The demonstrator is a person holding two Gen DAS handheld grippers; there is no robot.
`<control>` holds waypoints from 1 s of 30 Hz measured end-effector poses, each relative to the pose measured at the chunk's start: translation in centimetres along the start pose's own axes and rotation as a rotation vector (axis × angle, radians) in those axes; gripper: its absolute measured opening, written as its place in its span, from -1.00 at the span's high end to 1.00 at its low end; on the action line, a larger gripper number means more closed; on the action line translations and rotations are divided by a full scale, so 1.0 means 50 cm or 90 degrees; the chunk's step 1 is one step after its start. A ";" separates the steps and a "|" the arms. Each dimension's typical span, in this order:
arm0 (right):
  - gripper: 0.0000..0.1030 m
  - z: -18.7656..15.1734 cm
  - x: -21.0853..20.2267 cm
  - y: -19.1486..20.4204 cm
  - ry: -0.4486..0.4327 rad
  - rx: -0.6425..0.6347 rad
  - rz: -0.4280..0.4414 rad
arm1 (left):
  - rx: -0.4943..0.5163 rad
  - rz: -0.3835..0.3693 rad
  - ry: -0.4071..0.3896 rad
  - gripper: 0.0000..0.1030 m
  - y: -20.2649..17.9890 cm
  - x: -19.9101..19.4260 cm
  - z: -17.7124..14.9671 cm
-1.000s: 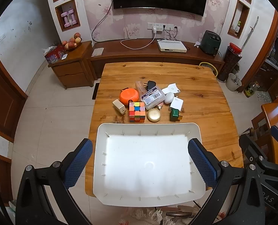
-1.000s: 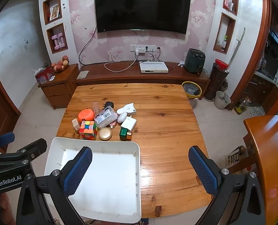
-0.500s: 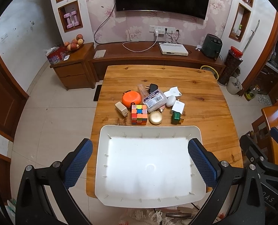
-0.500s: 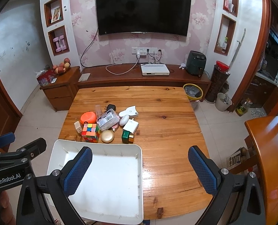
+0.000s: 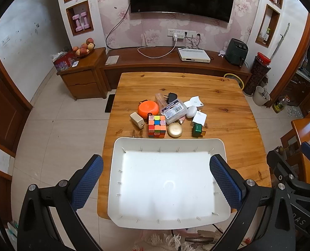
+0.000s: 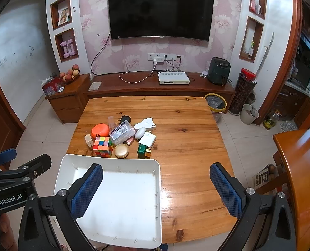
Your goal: Organize rigid objects
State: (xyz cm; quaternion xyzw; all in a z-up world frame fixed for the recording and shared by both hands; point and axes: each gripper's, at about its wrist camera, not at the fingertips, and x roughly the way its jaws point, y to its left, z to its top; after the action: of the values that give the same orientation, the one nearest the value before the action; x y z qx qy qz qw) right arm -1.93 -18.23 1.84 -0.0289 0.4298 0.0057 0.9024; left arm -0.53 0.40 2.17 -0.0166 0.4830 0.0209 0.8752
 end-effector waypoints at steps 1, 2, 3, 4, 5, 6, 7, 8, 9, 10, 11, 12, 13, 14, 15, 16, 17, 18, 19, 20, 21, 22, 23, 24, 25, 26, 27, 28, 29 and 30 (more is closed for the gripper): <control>-0.99 -0.001 -0.001 0.002 0.000 -0.001 0.000 | 0.000 0.000 0.000 -0.97 0.000 0.000 -0.001; -0.99 -0.001 -0.002 0.003 0.000 -0.001 0.000 | 0.001 0.000 -0.001 -0.97 0.000 0.000 0.000; -0.99 -0.002 -0.003 0.004 0.000 -0.001 -0.001 | 0.001 0.000 -0.001 -0.97 0.000 0.000 -0.001; -0.99 -0.003 -0.004 0.006 0.001 -0.001 -0.001 | 0.001 0.000 -0.001 -0.97 0.001 -0.002 0.000; -0.99 -0.003 -0.005 0.007 0.001 -0.001 -0.001 | 0.001 0.000 -0.001 -0.97 0.001 0.000 -0.001; -0.99 -0.003 -0.005 0.007 0.000 -0.001 -0.001 | 0.001 0.000 -0.001 -0.97 0.001 0.001 -0.001; -0.99 -0.003 -0.005 0.007 0.000 -0.001 -0.001 | 0.002 0.000 -0.001 -0.97 0.002 -0.001 -0.001; -0.99 -0.003 -0.004 0.007 0.001 -0.001 -0.001 | 0.001 0.000 0.000 -0.97 0.001 0.001 -0.002; -0.99 -0.004 -0.004 0.007 0.001 -0.001 -0.001 | 0.000 0.000 -0.001 -0.97 0.000 0.001 -0.003; -0.99 -0.005 -0.004 0.007 0.002 0.000 -0.001 | 0.000 0.000 -0.001 -0.97 0.002 0.000 -0.003; -0.99 -0.008 -0.004 0.009 0.003 0.000 -0.001 | 0.000 0.000 -0.001 -0.97 0.001 0.001 -0.003; -0.99 -0.008 -0.004 0.009 0.002 0.000 -0.001 | 0.000 0.001 -0.002 -0.97 0.000 0.002 -0.005; -0.99 -0.009 -0.004 0.010 0.002 0.000 -0.001 | 0.000 0.000 -0.002 -0.97 0.000 0.002 -0.005; -0.99 -0.009 -0.004 0.010 0.002 0.000 -0.002 | 0.000 0.000 -0.002 -0.97 0.000 0.002 -0.005; -0.99 -0.009 -0.004 0.010 0.001 0.000 -0.002 | 0.000 0.001 -0.002 -0.97 0.000 0.002 -0.005; -0.99 -0.009 -0.004 0.008 0.002 -0.001 -0.001 | 0.001 0.001 -0.003 -0.97 0.001 0.001 -0.005; -0.99 -0.009 -0.003 0.009 0.002 -0.001 -0.002 | 0.000 0.000 -0.002 -0.97 0.000 0.002 -0.005; -0.99 -0.009 -0.004 0.007 0.002 -0.001 -0.001 | 0.001 0.000 -0.002 -0.97 0.001 0.001 -0.005; -0.99 -0.009 -0.004 0.007 0.002 -0.001 -0.001 | 0.001 0.001 -0.002 -0.97 -0.001 0.002 -0.005; -0.99 -0.009 -0.004 0.007 0.002 -0.001 -0.001 | 0.000 0.001 -0.003 -0.97 -0.001 0.002 -0.006; -0.99 -0.009 -0.004 0.006 0.002 -0.001 -0.001 | 0.000 0.001 -0.004 -0.97 0.002 0.001 -0.005; -0.99 -0.009 -0.004 0.006 0.001 0.000 -0.001 | 0.000 0.001 -0.005 -0.97 0.005 -0.001 -0.004; -0.99 -0.010 -0.005 0.006 0.000 0.001 0.000 | 0.000 0.001 -0.005 -0.97 0.007 -0.003 -0.002; -0.99 -0.012 -0.004 0.007 -0.001 0.003 0.001 | 0.000 0.000 -0.006 -0.97 0.011 -0.005 0.000; -0.99 -0.012 -0.003 0.009 -0.001 0.004 0.000 | 0.001 -0.001 -0.005 -0.97 0.015 -0.006 0.001; -0.99 -0.007 0.001 0.010 -0.001 0.005 -0.001 | 0.002 -0.001 -0.005 -0.97 0.018 -0.008 0.005; -0.99 -0.003 0.003 0.012 0.000 0.006 -0.001 | 0.002 -0.001 -0.006 -0.97 0.017 -0.007 0.004; -0.99 0.001 0.006 0.015 0.001 0.007 -0.003 | 0.004 -0.002 -0.005 -0.97 0.022 -0.010 0.010; -0.99 0.003 0.007 0.016 0.001 0.008 -0.004 | 0.006 -0.003 -0.005 -0.97 0.027 -0.009 0.015; -0.99 0.005 0.009 0.018 0.001 0.009 -0.005 | 0.007 -0.004 -0.005 -0.97 0.031 -0.009 0.019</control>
State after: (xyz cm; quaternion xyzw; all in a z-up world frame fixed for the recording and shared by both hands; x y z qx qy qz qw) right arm -1.50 -17.35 1.62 -0.0243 0.4305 -0.0011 0.9022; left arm -0.06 2.01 3.02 -0.0130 0.4795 0.0152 0.8773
